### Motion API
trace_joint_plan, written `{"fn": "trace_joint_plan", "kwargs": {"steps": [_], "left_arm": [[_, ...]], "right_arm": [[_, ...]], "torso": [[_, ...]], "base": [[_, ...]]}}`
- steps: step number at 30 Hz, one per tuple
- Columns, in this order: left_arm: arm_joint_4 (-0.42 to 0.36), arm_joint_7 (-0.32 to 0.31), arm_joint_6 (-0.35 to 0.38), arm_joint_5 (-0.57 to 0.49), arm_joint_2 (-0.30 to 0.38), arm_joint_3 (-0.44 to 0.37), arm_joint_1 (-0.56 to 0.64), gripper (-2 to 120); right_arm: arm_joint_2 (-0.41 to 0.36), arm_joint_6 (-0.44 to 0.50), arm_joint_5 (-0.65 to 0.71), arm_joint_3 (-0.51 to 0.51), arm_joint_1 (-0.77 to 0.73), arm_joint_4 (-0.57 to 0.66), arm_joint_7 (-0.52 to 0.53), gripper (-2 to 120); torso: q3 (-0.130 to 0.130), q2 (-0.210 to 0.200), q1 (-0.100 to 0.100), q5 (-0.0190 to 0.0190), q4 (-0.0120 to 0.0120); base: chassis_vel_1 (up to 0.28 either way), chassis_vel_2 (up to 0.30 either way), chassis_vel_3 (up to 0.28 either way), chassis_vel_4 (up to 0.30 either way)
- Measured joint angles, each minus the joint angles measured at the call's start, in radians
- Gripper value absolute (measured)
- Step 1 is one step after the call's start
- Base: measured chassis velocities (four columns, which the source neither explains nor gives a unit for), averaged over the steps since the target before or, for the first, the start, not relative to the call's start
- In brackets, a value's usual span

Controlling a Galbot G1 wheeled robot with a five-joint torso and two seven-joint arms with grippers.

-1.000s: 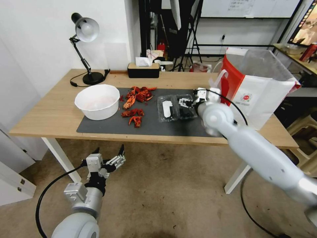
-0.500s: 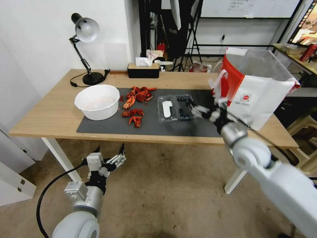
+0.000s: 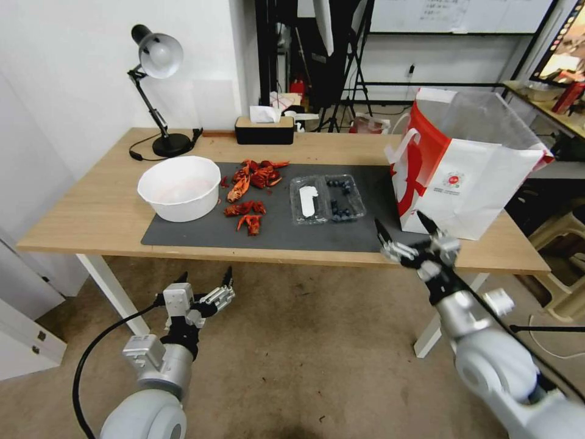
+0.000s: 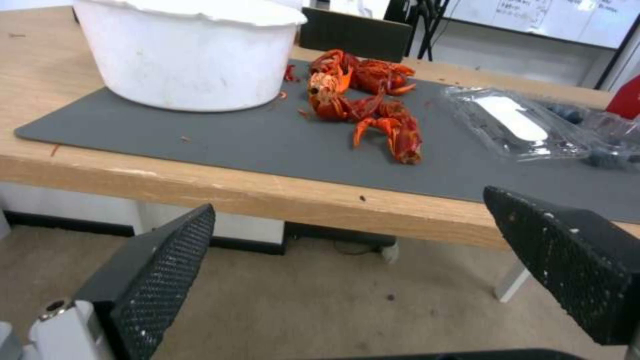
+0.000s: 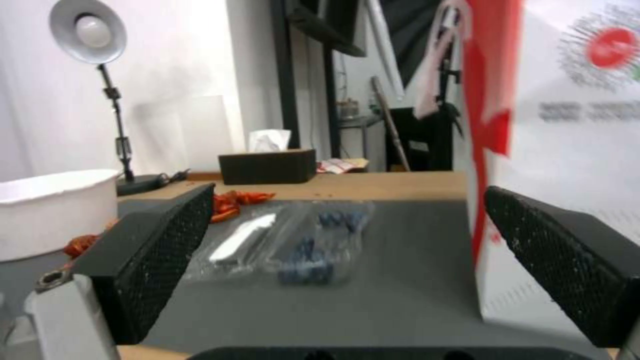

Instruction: Close the takeout container lid, then place the container into the takeout bag.

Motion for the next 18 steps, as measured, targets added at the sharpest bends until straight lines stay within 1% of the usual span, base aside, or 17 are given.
{"fn": "trace_joint_plan", "kwargs": {"steps": [1, 2, 4, 5, 7, 11, 18], "left_arm": [[0.002, 0.003, -0.003, -0.001, 0.001, 0.0, 0.0, 100], [0.002, 0.003, -0.003, -0.001, 0.001, 0.0, 0.0, 100], [0.004, 0.005, -0.009, -0.005, 0.004, 0.0, 0.001, 100], [0.004, 0.005, -0.009, -0.005, 0.004, 0.0, 0.001, 100], [0.003, 0.005, -0.01, -0.011, 0.006, -0.001, 0.003, 100], [0.002, 0.005, -0.011, -0.017, 0.009, 0.0, 0.005, 100], [0.001, 0.006, -0.012, -0.019, 0.01, 0.005, 0.003, 100]], "right_arm": [[0.027, 0.014, -0.013, 0.005, -0.027, 0.002, -0.007, 100], [0.027, 0.014, -0.013, 0.005, -0.027, 0.002, -0.007, 100], [0.076, 0.039, -0.034, 0.007, -0.072, -0.005, -0.018, 100], [0.076, 0.039, -0.034, 0.007, -0.072, -0.005, -0.018, 100], [0.107, 0.052, -0.047, 0.002, -0.106, -0.011, -0.021, 100], [0.126, 0.063, -0.073, -0.013, -0.129, -0.015, -0.022, 100], [0.133, 0.064, -0.09, -0.023, -0.13, -0.018, -0.015, 100]], "torso": [[0.0, 0.0, 0.0, 0.0, 0.0], [0.0, 0.0, 0.0, 0.0, 0.0], [0.0, 0.0, 0.0, 0.0, 0.0], [0.0, 0.0, 0.0, 0.0, 0.0], [0.0, 0.0, 0.0, 0.0001, 0.0], [0.0, 0.0, 0.0, 0.0001, 0.0001], [0.0, 0.0, 0.0, 0.0002, 0.0001]], "base": [[0.0, 0.0, 0.0, 0.0], [0.0, 0.0, 0.0, 0.0], [0.0, 0.0, 0.0, 0.0], [0.0, 0.0, 0.0, 0.0], [0.0, 0.0, 0.0, 0.0], [0.0, 0.0, 0.0, 0.0], [0.0, 0.0, 0.0, 0.0]]}}
